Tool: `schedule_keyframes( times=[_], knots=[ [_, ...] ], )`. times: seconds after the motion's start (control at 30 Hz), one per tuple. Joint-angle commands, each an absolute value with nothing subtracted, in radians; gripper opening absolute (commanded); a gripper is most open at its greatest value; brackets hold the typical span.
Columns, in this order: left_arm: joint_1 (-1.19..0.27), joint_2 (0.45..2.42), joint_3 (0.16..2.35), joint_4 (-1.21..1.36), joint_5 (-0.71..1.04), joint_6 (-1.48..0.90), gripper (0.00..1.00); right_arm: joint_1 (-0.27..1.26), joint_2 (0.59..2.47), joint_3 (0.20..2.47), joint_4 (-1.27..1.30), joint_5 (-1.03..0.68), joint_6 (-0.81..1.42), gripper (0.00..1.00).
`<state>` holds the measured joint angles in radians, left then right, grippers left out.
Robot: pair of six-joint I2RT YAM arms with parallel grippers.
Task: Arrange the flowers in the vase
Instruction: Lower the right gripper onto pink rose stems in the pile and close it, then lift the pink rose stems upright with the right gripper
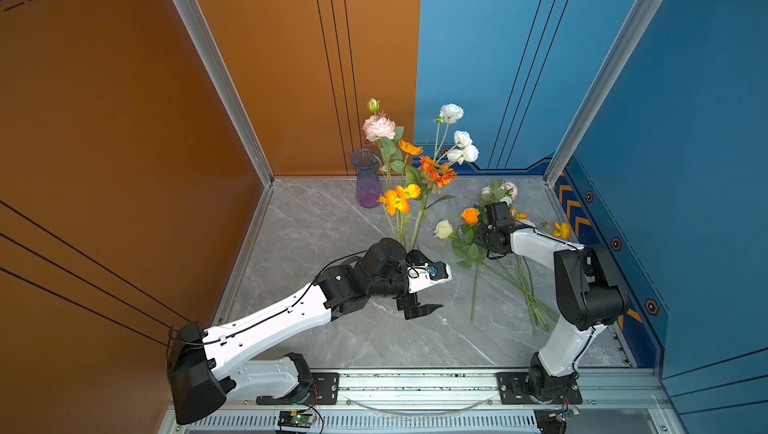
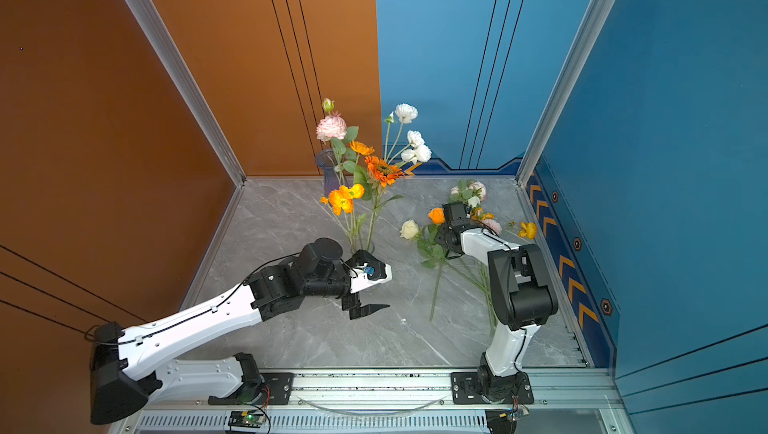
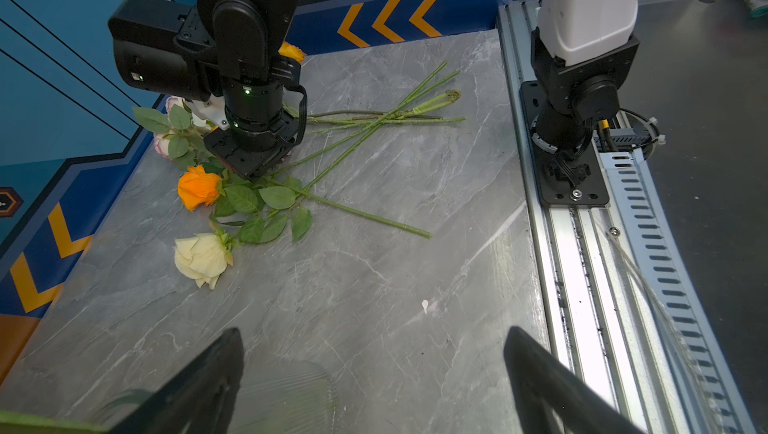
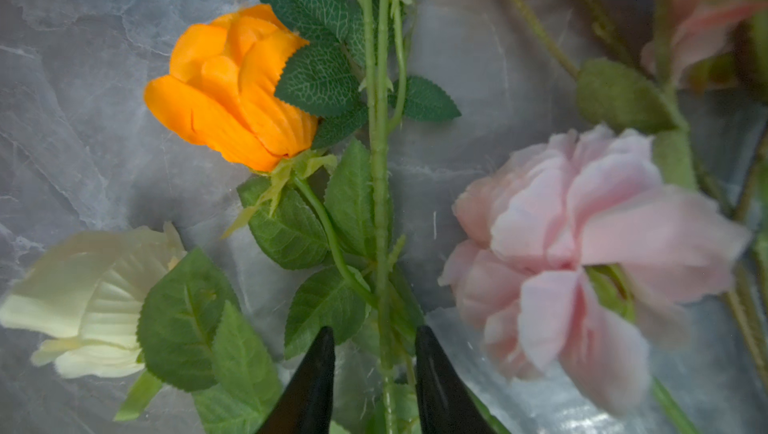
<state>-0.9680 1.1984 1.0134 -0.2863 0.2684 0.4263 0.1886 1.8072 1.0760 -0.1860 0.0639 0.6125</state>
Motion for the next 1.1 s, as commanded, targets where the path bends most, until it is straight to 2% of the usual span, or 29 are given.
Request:
schedule_keyframes(
  times=[0.0, 0.07, 0.33, 0.6, 0.77, 1.0, 1.07],
  knots=[
    [-0.967, 1.188, 1.003, -0.28, 0.265, 0.432, 0.98, 0.189, 1.833, 1.104, -0.194, 0.104, 0.634, 0.33],
    [-0.969, 1.188, 1.003, -0.28, 0.266, 0.433, 0.98, 0.19, 1.844, 1.112, -0.195, 0.108, 0.634, 0.28],
    [-0.968, 1.192, 1.002, -0.279, 0.268, 0.434, 0.98, 0.197, 1.873, 1.129, -0.212, 0.113, 0.632, 0.22],
    [-0.969, 1.195, 1.003, -0.282, 0.268, 0.435, 0.98, 0.203, 1.902, 1.149, -0.236, 0.113, 0.624, 0.2],
    [-0.97, 1.198, 1.003, -0.284, 0.264, 0.437, 0.98, 0.204, 1.9, 1.153, -0.24, 0.113, 0.621, 0.09],
    [-0.971, 1.201, 1.005, -0.287, 0.263, 0.437, 0.98, 0.204, 1.866, 1.157, -0.269, 0.128, 0.603, 0.0],
    [-0.97, 1.199, 1.006, -0.287, 0.264, 0.437, 0.98, 0.205, 1.844, 1.155, -0.28, 0.131, 0.595, 0.0]
  ],
)
